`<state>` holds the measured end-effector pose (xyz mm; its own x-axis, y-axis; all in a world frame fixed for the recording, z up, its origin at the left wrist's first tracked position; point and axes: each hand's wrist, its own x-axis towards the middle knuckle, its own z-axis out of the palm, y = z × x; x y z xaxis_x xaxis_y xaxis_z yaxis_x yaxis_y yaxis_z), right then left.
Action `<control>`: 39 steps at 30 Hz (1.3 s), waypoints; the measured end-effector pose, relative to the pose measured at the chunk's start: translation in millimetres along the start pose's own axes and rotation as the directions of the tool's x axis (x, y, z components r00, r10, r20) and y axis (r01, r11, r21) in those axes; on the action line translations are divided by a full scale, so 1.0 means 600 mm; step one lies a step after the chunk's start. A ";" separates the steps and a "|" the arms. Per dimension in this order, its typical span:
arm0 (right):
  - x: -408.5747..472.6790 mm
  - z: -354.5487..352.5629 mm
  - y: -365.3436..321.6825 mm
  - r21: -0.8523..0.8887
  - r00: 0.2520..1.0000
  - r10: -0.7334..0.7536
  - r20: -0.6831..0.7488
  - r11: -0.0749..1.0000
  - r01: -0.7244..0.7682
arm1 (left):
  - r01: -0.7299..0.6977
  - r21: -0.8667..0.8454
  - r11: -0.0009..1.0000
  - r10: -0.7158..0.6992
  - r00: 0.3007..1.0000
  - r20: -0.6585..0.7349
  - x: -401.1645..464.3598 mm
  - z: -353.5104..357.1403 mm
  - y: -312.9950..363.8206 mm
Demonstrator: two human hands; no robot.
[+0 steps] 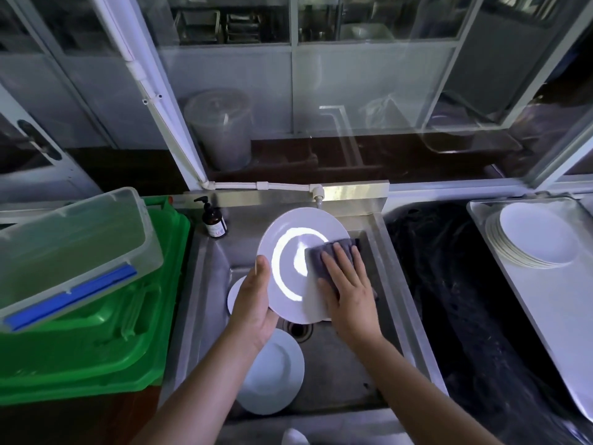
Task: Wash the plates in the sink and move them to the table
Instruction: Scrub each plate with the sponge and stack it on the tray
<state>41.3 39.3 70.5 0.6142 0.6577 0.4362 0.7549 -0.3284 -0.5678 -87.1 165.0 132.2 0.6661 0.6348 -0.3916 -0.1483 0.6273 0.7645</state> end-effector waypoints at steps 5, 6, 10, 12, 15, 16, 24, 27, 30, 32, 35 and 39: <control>-0.060 0.025 -0.069 0.083 0.920 -0.389 0.045 0.919 0.385 | -0.006 0.014 1.000 0.007 0.998 -0.055 -0.008 0.019 0.000; -0.061 0.020 -0.059 0.095 0.891 -0.445 0.093 0.894 0.437 | -0.020 0.010 1.000 0.021 0.998 -0.061 -0.008 0.016 -0.002; -0.026 -0.003 0.023 0.012 0.954 -0.289 0.082 0.957 0.289 | -0.026 -0.014 1.000 0.025 0.998 -0.054 -0.007 -0.002 -0.003; -0.013 -0.013 0.028 -0.013 0.995 -0.103 0.011 0.995 0.103 | -0.023 -0.018 1.000 0.022 0.997 -0.075 -0.009 0.002 -0.001; -0.047 -0.001 -0.012 -0.034 0.976 -0.217 0.017 0.975 0.218 | -0.027 -0.045 0.999 0.023 0.995 -0.095 -0.011 0.016 0.000; -0.067 0.002 -0.026 -0.020 0.955 -0.291 0.059 0.956 0.293 | -0.030 -0.048 0.998 0.026 0.995 -0.097 -0.011 0.021 0.000; -0.015 -0.015 -0.032 0.081 0.840 -0.524 0.143 0.852 0.518 | 0.152 0.116 0.982 -0.148 0.988 -0.042 -0.024 0.032 -0.007; 0.031 -0.014 -0.036 0.080 0.861 -0.489 0.140 0.873 0.482 | 0.218 0.131 0.967 -0.213 0.976 -0.052 -0.025 0.027 -0.012; -0.004 -0.012 -0.038 0.086 0.804 -0.578 0.144 0.816 0.571 | 0.228 0.112 0.967 -0.224 0.973 -0.053 -0.025 0.020 0.001; -0.044 -0.017 -0.038 0.124 0.729 -0.665 0.162 0.746 0.654 | 0.258 0.106 0.960 -0.253 0.966 -0.054 -0.023 0.015 0.007; -0.053 -0.023 -0.021 0.149 0.639 -0.734 0.230 0.676 0.722 | 0.306 0.116 0.945 -0.303 0.952 -0.041 -0.023 0.012 0.002; 0.017 -0.009 -0.014 0.074 0.757 -0.625 0.189 0.778 0.623 | 0.213 0.139 0.967 -0.193 0.971 -0.143 -0.034 0.011 -0.013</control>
<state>42.7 45.3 83.6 -0.0500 0.8317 0.5530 0.9534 0.2046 -0.2216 -94.7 144.4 137.4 0.5708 0.5594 -0.6011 0.1000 0.6792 0.7271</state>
